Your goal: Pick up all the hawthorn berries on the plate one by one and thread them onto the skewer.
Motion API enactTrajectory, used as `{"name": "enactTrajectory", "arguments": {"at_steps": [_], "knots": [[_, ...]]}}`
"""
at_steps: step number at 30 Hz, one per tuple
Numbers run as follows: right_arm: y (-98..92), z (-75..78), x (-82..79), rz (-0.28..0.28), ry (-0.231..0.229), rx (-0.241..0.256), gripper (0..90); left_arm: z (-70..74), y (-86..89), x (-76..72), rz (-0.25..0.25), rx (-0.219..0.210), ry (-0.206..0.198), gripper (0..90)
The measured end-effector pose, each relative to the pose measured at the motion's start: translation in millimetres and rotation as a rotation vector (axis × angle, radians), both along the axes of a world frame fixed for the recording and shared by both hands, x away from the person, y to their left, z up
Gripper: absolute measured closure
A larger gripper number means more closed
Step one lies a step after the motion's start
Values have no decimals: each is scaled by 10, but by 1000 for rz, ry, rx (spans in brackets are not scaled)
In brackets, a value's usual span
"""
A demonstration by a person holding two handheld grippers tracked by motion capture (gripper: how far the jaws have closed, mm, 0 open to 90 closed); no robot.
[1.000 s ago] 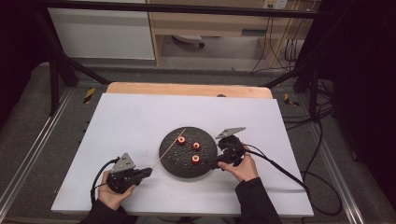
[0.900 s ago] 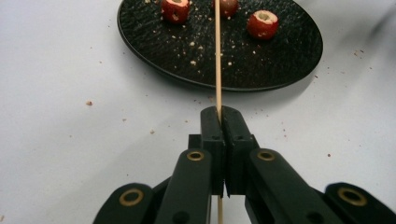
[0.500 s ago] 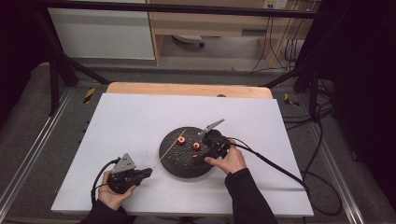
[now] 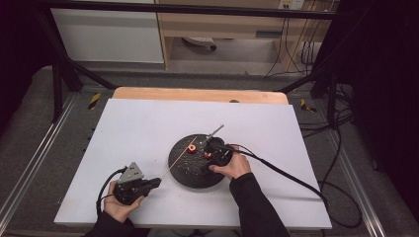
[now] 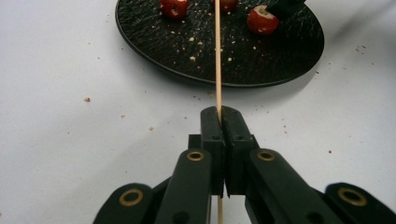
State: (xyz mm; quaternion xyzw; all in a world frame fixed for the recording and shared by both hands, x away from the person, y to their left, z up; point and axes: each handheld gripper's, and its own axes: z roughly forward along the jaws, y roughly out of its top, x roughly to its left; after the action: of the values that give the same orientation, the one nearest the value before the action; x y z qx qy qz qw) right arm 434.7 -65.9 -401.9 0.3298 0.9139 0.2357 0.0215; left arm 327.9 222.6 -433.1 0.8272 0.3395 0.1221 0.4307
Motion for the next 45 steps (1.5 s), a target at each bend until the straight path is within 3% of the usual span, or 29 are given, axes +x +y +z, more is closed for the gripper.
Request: {"name": "enactTrajectory", "arguments": {"at_steps": [9, 12, 23, 36, 41, 45], "knots": [[7, -62, 67, -1, 58, -8, 565, 1, -2, 1, -1, 3, 2, 884], [15, -72, 71, -7, 82, -10, 588, -1, -3, 2, -2, 4, 3, 884], [5, -66, 82, -13, 98, -2, 603, 2, -1, 0, -1, 5, -1, 884], [-135, 196, -23, -61, 23, 93, 607, 3, -14, -13, 3, 3, -4, 884], [-212, 237, -62, -89, -2, 148, 607, 1, -19, -14, 3, 0, -3, 884], [-313, 242, -116, -126, -44, 237, 607, -1, -22, -16, 8, -4, -2, 884]]}}
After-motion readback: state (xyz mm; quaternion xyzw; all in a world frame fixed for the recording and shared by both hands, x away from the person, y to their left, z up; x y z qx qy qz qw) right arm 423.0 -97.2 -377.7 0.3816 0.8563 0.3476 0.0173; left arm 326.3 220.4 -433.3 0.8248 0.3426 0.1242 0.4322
